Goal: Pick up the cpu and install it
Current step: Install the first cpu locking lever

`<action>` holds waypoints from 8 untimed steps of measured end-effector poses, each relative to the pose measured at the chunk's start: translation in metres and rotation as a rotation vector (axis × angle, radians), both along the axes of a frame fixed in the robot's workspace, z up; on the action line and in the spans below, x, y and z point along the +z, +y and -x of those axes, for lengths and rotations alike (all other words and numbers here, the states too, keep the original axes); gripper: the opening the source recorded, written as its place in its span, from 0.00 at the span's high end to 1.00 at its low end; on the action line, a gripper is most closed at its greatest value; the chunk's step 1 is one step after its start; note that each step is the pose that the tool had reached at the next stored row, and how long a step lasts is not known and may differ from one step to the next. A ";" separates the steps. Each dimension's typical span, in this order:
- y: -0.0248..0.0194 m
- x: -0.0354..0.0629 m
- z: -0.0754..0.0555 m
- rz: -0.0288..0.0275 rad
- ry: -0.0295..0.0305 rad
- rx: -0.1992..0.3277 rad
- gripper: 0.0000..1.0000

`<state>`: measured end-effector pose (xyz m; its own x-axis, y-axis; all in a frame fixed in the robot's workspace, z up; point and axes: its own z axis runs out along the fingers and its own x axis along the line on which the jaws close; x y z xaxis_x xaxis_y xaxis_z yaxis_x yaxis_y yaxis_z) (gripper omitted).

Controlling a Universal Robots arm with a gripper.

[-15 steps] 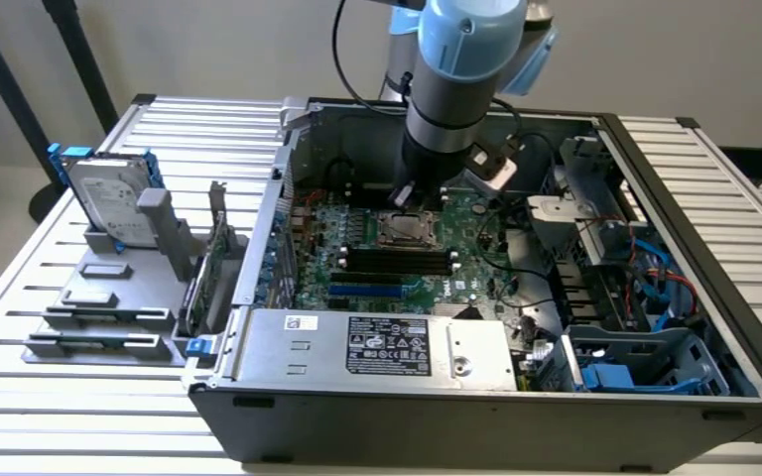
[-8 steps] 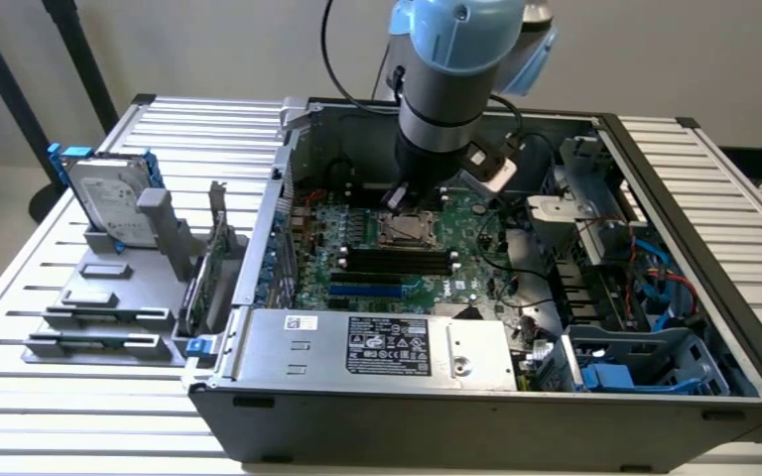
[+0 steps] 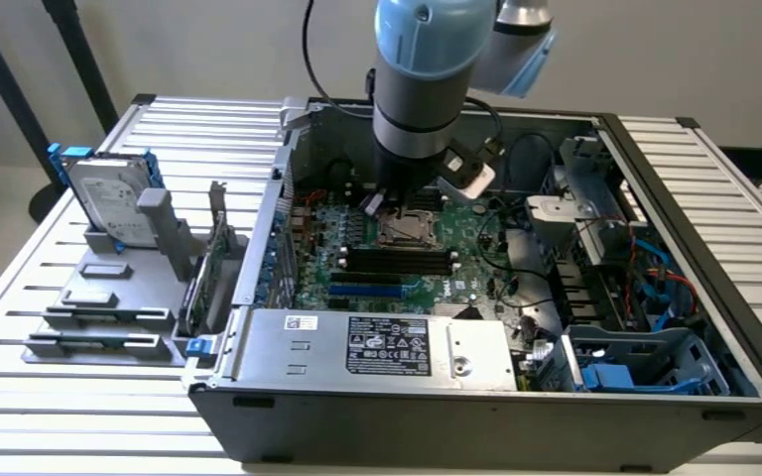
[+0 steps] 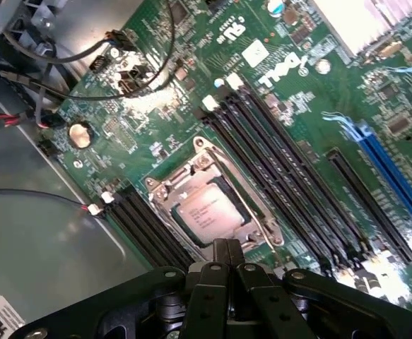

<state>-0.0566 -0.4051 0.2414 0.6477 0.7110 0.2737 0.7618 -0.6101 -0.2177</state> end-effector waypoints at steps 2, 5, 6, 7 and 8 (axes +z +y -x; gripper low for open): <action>-0.0039 0.0013 0.006 -0.0001 0.0000 0.000 0.89; -0.0117 0.0048 0.009 0.0000 0.0001 0.000 0.89; -0.0148 0.0063 0.009 -0.0001 0.0000 0.000 0.89; -0.0178 0.0076 0.010 -0.0002 0.0002 0.000 0.89; -0.0209 0.0087 0.010 -0.0001 0.0004 0.000 0.89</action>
